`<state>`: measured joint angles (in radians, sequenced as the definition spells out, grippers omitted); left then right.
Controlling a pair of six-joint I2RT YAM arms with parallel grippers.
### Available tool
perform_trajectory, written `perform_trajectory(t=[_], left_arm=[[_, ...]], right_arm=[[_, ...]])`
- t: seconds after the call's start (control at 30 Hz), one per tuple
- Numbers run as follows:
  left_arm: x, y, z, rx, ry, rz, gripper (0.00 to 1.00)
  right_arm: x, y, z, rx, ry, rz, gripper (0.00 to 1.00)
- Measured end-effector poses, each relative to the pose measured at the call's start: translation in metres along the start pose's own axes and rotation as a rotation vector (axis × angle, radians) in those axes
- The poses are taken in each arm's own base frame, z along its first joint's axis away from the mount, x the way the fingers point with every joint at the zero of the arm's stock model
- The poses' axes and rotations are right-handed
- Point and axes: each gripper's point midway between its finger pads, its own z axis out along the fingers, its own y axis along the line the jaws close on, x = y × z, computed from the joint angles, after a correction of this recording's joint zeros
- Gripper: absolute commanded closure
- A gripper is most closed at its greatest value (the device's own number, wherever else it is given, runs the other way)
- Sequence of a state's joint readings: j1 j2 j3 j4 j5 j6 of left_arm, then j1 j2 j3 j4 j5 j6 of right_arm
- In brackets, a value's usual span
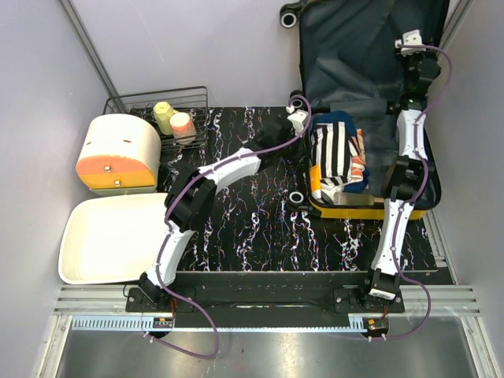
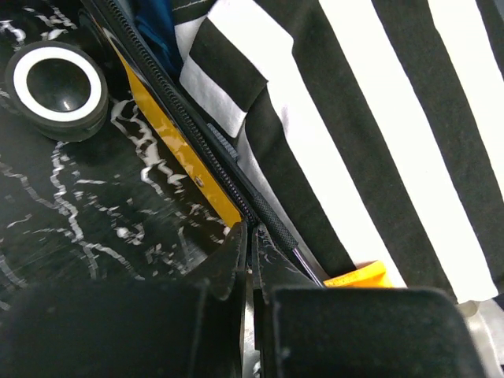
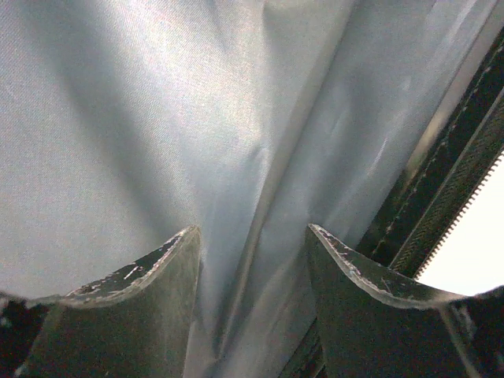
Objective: Open, take out, and arrange the luggage
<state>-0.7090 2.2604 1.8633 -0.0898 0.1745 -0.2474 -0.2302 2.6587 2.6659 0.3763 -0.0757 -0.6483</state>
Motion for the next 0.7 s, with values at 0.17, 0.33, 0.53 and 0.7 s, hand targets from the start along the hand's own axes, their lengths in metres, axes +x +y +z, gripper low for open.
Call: perform_trajectory(t=[0.17, 0.33, 0.53, 0.7], left_arm=[[-0.003, -0.023, 0.02, 0.039, -0.033, -0.046, 1.0], [-0.005, -0.045, 0.037, 0.077, -0.061, -0.096, 0.82], [-0.004, -0.039, 0.038, 0.054, -0.059, -0.119, 0.3], [0.018, -0.012, 0.0, 0.035, 0.006, -0.165, 0.17]], right_arm=[[0.025, -0.041, -0.005, 0.036, 0.021, -0.033, 0.34], [0.038, -0.067, -0.011, 0.07, 0.031, -0.046, 0.26], [0.036, -0.061, -0.021, 0.004, 0.063, 0.007, 0.12], [0.007, -0.055, -0.043, -0.091, 0.074, 0.076, 0.03]])
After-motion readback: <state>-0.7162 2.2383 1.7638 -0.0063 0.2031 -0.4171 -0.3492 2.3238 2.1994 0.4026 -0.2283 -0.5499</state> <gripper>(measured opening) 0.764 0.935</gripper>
